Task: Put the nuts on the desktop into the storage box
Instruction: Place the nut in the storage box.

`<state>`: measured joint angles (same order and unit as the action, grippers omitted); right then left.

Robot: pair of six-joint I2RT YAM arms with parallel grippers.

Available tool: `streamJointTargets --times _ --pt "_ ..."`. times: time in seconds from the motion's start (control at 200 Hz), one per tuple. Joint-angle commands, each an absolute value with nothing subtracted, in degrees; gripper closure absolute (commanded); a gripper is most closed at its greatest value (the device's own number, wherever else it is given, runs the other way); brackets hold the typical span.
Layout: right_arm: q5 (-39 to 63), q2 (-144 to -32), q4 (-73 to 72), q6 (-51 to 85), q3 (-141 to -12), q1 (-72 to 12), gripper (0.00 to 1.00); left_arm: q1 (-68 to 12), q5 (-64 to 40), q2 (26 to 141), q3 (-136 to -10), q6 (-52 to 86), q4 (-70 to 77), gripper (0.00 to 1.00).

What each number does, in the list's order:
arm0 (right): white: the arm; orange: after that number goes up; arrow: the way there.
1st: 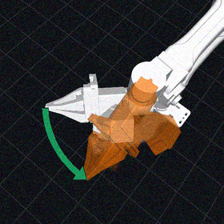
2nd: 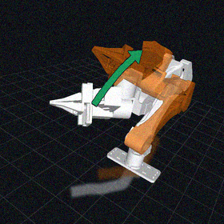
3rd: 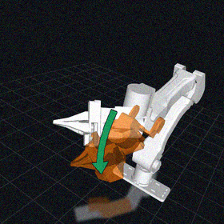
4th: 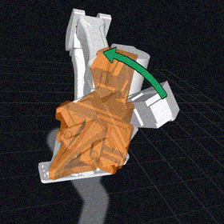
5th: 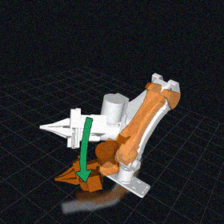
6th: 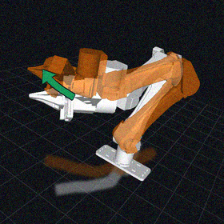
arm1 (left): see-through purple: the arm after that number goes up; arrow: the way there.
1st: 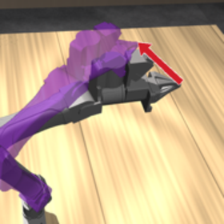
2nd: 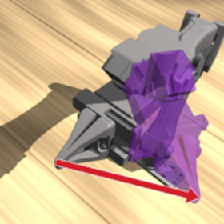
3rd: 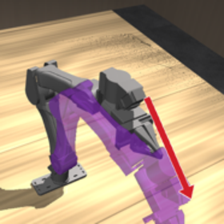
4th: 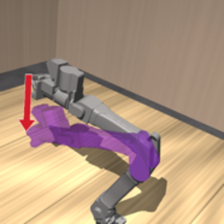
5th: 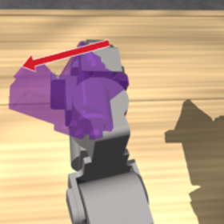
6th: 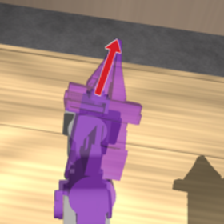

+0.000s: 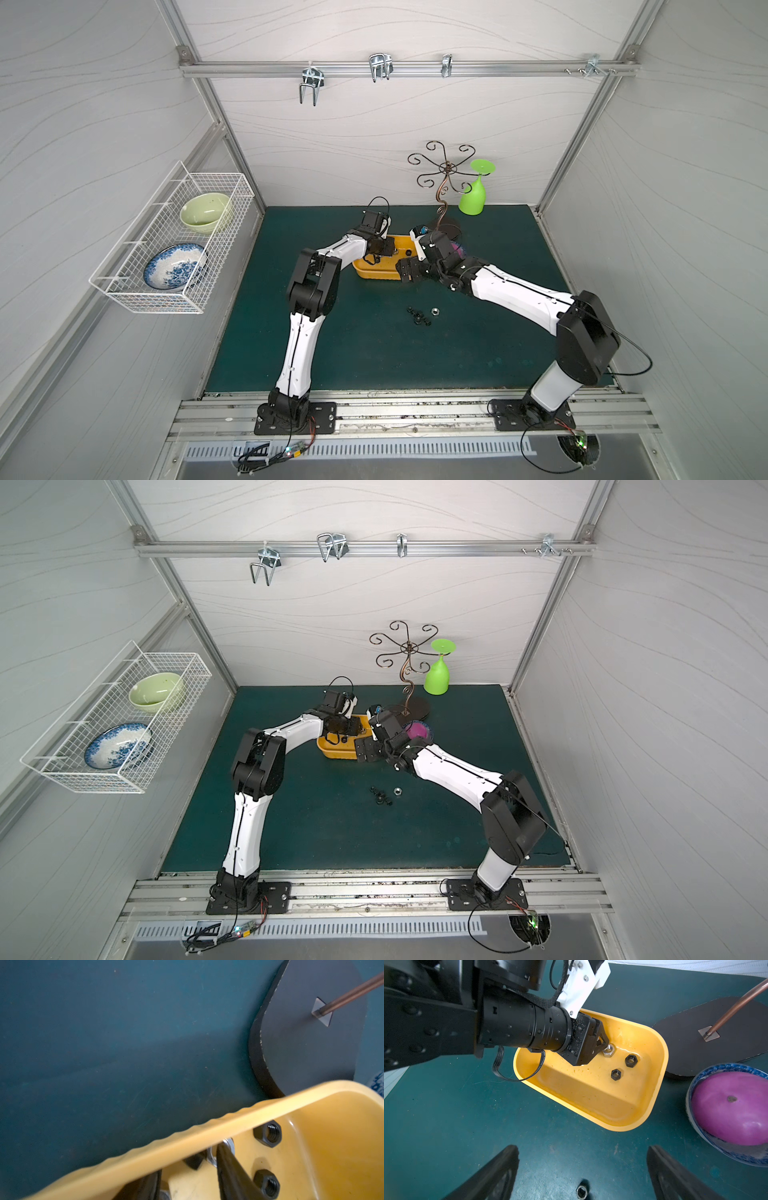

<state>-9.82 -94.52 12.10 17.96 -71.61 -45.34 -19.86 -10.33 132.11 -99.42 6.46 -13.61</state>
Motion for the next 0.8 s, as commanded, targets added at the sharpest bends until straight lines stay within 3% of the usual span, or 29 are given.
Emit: streamJointTargets --times 0.0,0.33,0.6,0.795 --pt "-9.89 -92.02 13.15 17.46 -72.25 -45.17 0.01 -19.56 -12.35 131.11 -99.97 6.09 -11.2 0.5" --pt "-9.53 -90.39 13.34 17.49 -71.4 -45.16 0.01 -19.51 -13.89 127.21 -98.2 5.68 -11.99 0.49" --pt "-10.19 -88.43 13.56 17.4 -70.34 -45.16 0.01 -19.51 -11.64 129.98 -101.83 5.57 -16.54 0.63" --pt "-10.63 -88.04 13.87 17.23 -70.31 -45.13 0.01 -19.51 -11.98 131.97 -104.15 6.97 -18.3 0.65"
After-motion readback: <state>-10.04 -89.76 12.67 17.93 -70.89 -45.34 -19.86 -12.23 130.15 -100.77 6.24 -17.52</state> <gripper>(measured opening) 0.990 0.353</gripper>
